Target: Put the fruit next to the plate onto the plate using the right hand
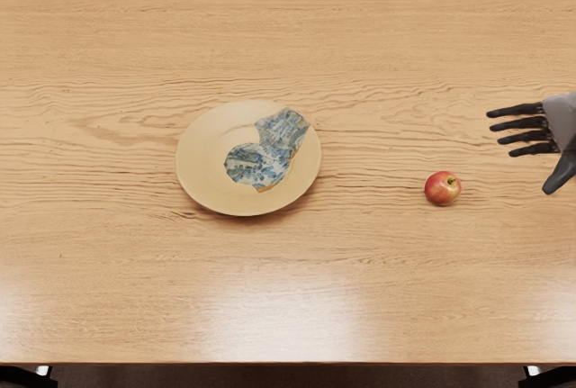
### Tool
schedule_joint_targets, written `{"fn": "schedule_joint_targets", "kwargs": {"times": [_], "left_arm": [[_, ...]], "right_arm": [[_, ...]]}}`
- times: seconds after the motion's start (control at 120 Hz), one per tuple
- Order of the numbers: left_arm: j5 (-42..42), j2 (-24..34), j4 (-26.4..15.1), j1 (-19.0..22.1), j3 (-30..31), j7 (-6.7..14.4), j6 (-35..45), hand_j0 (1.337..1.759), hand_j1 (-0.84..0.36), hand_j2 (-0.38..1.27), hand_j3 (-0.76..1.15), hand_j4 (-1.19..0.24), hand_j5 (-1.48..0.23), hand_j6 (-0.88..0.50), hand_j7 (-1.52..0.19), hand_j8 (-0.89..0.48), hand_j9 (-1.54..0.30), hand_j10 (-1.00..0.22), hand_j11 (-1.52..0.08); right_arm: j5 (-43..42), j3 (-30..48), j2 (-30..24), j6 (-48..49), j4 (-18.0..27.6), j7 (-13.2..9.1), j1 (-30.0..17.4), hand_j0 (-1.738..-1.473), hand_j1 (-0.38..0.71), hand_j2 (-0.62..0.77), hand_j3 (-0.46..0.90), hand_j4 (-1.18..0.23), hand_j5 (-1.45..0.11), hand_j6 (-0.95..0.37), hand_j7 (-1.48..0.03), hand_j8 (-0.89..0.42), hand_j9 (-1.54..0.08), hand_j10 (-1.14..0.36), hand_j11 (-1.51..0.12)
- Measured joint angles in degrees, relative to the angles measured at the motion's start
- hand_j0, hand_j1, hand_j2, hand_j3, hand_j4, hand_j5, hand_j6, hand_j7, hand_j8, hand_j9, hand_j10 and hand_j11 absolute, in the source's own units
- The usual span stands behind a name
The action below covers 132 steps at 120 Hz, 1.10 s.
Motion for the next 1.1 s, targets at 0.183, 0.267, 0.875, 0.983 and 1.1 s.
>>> {"fn": "schedule_joint_targets", "kwargs": {"times": [0.183, 0.267, 0.875, 0.983, 1.1], "left_arm": [[0.0, 0.0, 0.0, 0.0, 0.0, 0.0, 0.0, 1.658, 0.34, 0.0, 0.0, -0.01, -0.01, -0.01, -0.01, -0.01, -0.01, -0.01, -0.01], [0.0, 0.0, 0.0, 0.0, 0.0, 0.0, 0.0, 1.658, 0.34, 0.0, 0.0, -0.01, -0.01, -0.01, -0.01, -0.01, -0.01, -0.01, -0.01], [0.0, 0.0, 0.0, 0.0, 0.0, 0.0, 0.0, 1.658, 0.34, 0.0, 0.0, -0.01, -0.01, -0.01, -0.01, -0.01, -0.01, -0.01, -0.01], [0.0, 0.0, 0.0, 0.0, 0.0, 0.0, 0.0, 1.658, 0.34, 0.0, 0.0, -0.01, -0.01, -0.01, -0.01, -0.01, -0.01, -0.01, -0.01], [0.0, 0.0, 0.0, 0.0, 0.0, 0.0, 0.0, 1.658, 0.34, 0.0, 0.0, -0.01, -0.01, -0.01, -0.01, -0.01, -0.01, -0.01, -0.01]], "right_arm": [[-5.5, 0.5, 1.2, -0.9, 0.9, -1.4, 3.4, -1.658, -0.35, 0.0, 0.0, 0.0, 0.0, 0.0, 0.0, 0.0, 0.0, 0.0, 0.0], [-16.9, 2.9, 4.0, -3.4, 1.7, -1.4, 4.4, -1.658, -0.35, 0.0, 0.0, 0.0, 0.0, 0.0, 0.0, 0.0, 0.0, 0.0, 0.0], [-42.2, 4.7, 16.5, -34.6, 12.0, 6.8, -12.2, -1.658, -0.35, 0.0, 0.0, 0.0, 0.0, -0.01, 0.0, -0.01, 0.0, 0.0, 0.0], [-42.2, 4.8, 17.0, -40.0, 13.1, 8.0, -15.0, -1.658, -0.35, 0.0, 0.0, 0.0, 0.0, -0.01, 0.0, 0.0, 0.0, 0.0, 0.0], [-42.2, 5.0, 17.1, -42.4, 13.8, 8.4, -16.5, -1.658, -0.35, 0.0, 0.0, 0.0, 0.0, -0.01, 0.0, 0.0, 0.0, 0.0, 0.0]]}}
